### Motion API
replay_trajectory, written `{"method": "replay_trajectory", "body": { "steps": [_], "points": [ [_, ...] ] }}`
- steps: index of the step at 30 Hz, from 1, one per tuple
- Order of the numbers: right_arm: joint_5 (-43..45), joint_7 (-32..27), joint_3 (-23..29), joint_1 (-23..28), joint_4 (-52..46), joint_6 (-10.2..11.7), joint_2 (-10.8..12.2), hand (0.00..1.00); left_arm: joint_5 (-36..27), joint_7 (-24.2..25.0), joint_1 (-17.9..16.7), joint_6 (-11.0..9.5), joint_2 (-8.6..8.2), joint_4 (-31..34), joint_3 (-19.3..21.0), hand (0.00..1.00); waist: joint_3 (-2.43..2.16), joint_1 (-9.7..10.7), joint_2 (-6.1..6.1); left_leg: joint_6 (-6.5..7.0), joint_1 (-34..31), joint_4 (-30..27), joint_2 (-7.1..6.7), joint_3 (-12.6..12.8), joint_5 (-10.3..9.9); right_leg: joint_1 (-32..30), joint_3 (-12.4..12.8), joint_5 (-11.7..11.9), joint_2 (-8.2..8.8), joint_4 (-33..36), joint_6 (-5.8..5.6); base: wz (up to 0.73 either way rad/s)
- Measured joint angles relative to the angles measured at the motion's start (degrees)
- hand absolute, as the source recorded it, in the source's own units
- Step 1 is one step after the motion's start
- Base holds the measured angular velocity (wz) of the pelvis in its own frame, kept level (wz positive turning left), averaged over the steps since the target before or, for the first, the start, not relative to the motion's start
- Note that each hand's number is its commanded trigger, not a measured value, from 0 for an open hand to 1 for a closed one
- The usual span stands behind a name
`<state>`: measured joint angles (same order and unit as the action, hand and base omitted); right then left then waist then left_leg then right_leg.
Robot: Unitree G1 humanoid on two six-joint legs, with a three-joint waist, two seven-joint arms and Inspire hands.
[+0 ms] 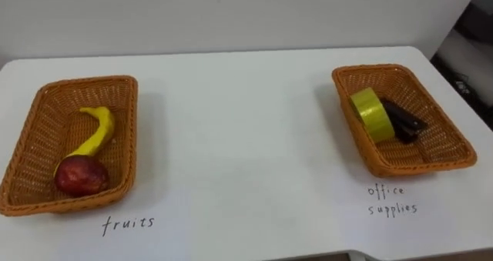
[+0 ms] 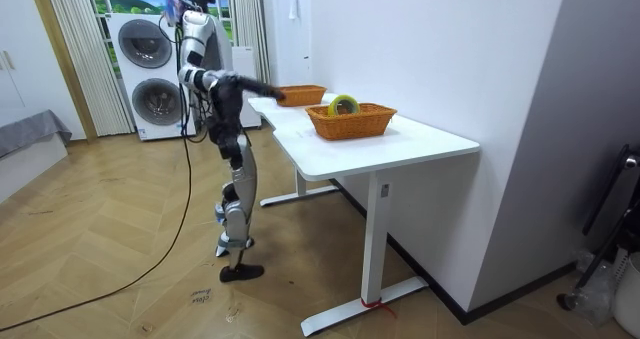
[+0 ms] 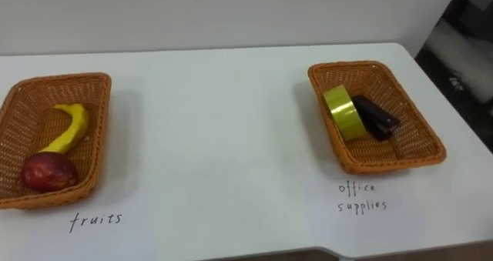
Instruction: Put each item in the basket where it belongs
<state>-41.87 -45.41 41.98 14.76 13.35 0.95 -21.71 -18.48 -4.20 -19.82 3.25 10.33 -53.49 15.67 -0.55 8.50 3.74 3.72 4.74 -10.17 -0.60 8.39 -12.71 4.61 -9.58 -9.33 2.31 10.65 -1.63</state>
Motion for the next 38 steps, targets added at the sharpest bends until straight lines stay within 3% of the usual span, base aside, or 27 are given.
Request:
{"method": "replay_trajectory", "body": {
  "steps": [4,7,11,15,17,18,21,25,28,32,35,38],
  "points": [
    [-6.25,-0.14,-0.33,0.50,10.04,1.63,1.92,0.00,-0.07,-0.25,0.26,-0.01,-0.40,0.04,-0.01,0.00,0.05,0.35,0.35,0.06,-0.14,-0.12,-0.17,0.15,-0.04,-0.39,0.27,-0.22,0.15,-0.22,0.26,-0.01],
    [-7.51,0.29,-1.04,1.22,16.60,1.70,5.90,0.00,0.02,-0.27,0.22,-0.02,-0.66,0.08,-0.31,0.00,0.16,0.20,0.30,-0.01,-0.29,-0.11,-0.18,0.16,-0.07,-0.68,0.96,-0.32,0.03,-0.16,0.35,-0.03],
    [-6.36,2.64,-5.36,3.23,27.08,1.62,9.30,0.00,0.01,-0.01,0.11,0.02,-1.23,-0.15,-0.38,0.00,0.12,0.14,-0.04,-0.10,-0.11,-0.02,-0.16,0.20,-0.19,-0.65,0.96,-0.59,0.03,0.02,0.36,-0.01],
    [-5.78,8.69,-11.79,2.96,41.57,1.35,11.97,0.00,0.04,0.50,0.27,-0.09,-2.41,-1.01,-2.77,0.00,0.02,-0.91,-1.41,-0.10,0.07,0.33,-0.13,0.75,-0.24,-0.68,1.65,-0.64,-0.09,0.41,0.37,-0.08],
    [-3.45,12.94,-14.69,2.22,47.74,0.08,13.06,0.00,0.98,1.45,0.52,-0.11,-3.05,-3.49,-3.12,0.00,-0.05,-1.02,-2.07,-0.12,0.98,0.60,-0.12,0.71,-0.31,-0.31,1.63,-0.64,-0.14,0.90,0.37,-0.09],
    [-1.36,15.48,-16.30,1.55,49.88,-0.95,13.21,0.00,2.11,1.47,0.48,-0.10,-2.98,-4.78,-3.05,0.00,0.16,-1.16,-2.55,-0.19,1.65,0.62,-0.07,0.55,-0.44,0.12,1.62,-0.69,-0.20,1.02,0.40,-0.06],
    [6.81,20.26,-19.38,1.30,51.60,-1.60,13.21,0.00,5.15,1.35,0.23,-0.10,-2.84,-5.73,-2.76,0.00,0.22,-1.47,-2.63,-0.21,2.22,0.56,-0.12,0.51,-0.57,0.38,1.57,-1.10,-0.11,1.11,0.47,-0.02],
    [26.03,26.85,-29.21,0.67,51.94,-2.31,12.54,0.00,7.49,1.01,1.42,-0.03,-2.66,-6.27,-3.86,0.00,0.26,-4.51,-2.46,-0.28,2.08,0.47,-0.11,0.84,-0.56,0.14,1.65,-1.27,-0.10,0.65,0.61,-0.04],
    [34.55,29.82,-34.14,-1.87,52.08,-3.59,12.55,0.00,8.54,-0.12,1.86,0.38,-2.69,-6.27,-5.55,0.00,0.26,-6.19,-2.46,-0.30,2.11,0.41,-0.10,0.63,-0.53,0.49,1.44,-1.25,-0.15,0.23,0.61,0.03],
    [40.90,32.36,-35.91,-3.71,52.20,-4.80,12.67,0.00,13.89,-1.15,2.04,1.00,-2.66,-5.83,-5.76,0.00,0.34,-7.48,-2.33,-0.32,2.22,0.47,-0.16,-0.16,-0.54,1.40,0.58,-1.26,-0.15,-0.26,0.56,0.16],
    [48.95,33.91,-38.27,-4.85,52.32,-5.96,12.52,0.00,19.93,-2.10,2.38,2.85,-2.59,-6.02,-6.18,0.00,0.42,-8.08,-2.34,-0.37,1.92,0.56,-0.21,-1.08,-0.54,1.91,-0.21,-1.26,-0.24,-1.13,0.56,0.14],
    [54.37,34.82,-39.72,-4.85,53.46,-6.47,12.54,0.00,21.93,-2.67,2.72,4.28,-2.63,-6.10,-7.66,0.00,0.60,-8.81,-2.63,-0.55,1.95,0.55,-0.13,-1.68,-0.65,2.36,-0.74,-1.26,-0.32,-1.27,0.56,0.08]
  ]
}}
